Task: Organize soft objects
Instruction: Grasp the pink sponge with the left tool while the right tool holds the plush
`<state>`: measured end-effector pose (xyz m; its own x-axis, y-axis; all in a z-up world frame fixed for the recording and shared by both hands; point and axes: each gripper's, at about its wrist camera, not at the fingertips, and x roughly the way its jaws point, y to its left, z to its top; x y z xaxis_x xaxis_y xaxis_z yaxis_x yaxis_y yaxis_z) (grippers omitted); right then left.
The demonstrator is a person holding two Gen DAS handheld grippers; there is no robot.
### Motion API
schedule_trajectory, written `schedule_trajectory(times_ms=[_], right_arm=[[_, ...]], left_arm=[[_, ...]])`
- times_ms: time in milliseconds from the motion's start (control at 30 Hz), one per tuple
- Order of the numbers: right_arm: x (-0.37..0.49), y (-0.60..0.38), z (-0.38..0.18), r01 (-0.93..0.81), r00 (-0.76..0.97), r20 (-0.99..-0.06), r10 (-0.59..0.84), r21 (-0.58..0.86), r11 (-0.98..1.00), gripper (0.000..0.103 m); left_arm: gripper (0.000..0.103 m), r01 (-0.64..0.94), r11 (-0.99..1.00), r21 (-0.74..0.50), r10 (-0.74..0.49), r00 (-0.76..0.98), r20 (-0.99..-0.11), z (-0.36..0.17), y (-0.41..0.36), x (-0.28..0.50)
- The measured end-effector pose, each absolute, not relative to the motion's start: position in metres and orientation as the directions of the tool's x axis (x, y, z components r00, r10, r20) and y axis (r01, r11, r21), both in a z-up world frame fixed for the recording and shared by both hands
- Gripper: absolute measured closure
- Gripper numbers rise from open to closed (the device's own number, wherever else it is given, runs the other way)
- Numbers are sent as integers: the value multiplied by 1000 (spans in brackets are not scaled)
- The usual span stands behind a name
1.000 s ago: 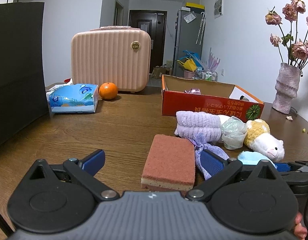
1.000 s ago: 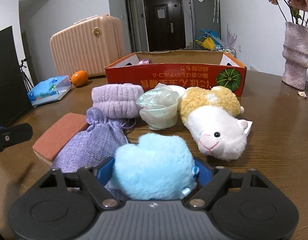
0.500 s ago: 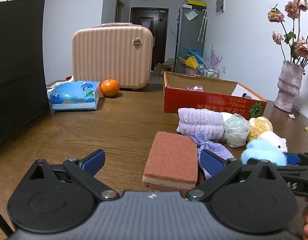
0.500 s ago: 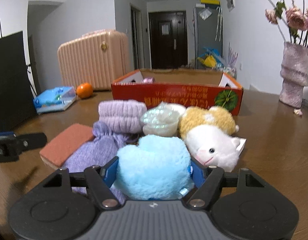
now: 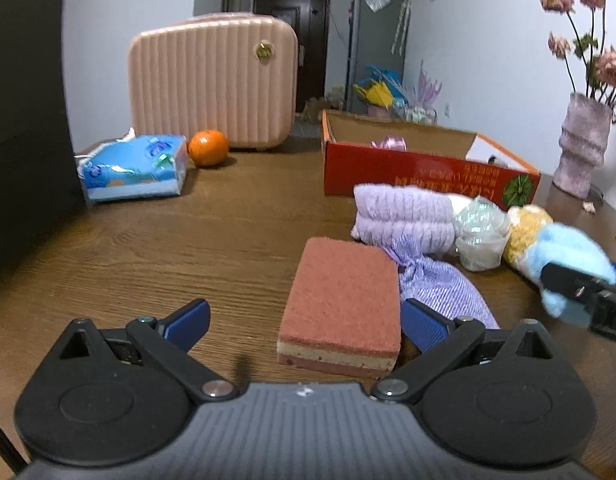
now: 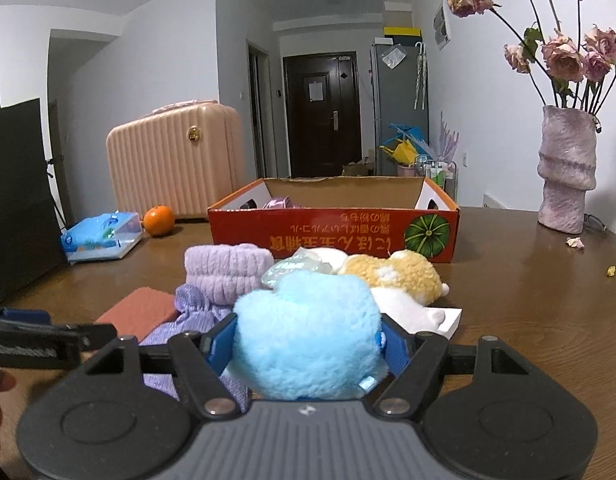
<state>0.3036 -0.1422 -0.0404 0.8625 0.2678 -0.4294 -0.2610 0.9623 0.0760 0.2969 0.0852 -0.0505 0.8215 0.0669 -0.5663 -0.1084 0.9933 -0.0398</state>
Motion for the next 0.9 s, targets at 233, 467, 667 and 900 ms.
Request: schedule_trajectory(times_ms=[233, 467, 667, 900], right_arm=[[304, -148, -39, -238, 874, -417, 251, 84, 968, 31], [307, -148, -41, -226, 873, -426, 237, 79, 971, 31], [310, -147, -44, -219, 870, -437, 227, 71, 973, 31], [311, -146, -46, -218, 867, -445, 222, 61, 974, 31]], left_arm=[[0, -68, 998, 4, 57, 800, -597, -59, 76, 313], [0, -66, 998, 16, 62, 780, -623, -65, 76, 330], [0, -60, 998, 20, 59, 769, -637, -69, 80, 345], [5, -31, 999, 17, 35, 762, -647, -72, 83, 352]])
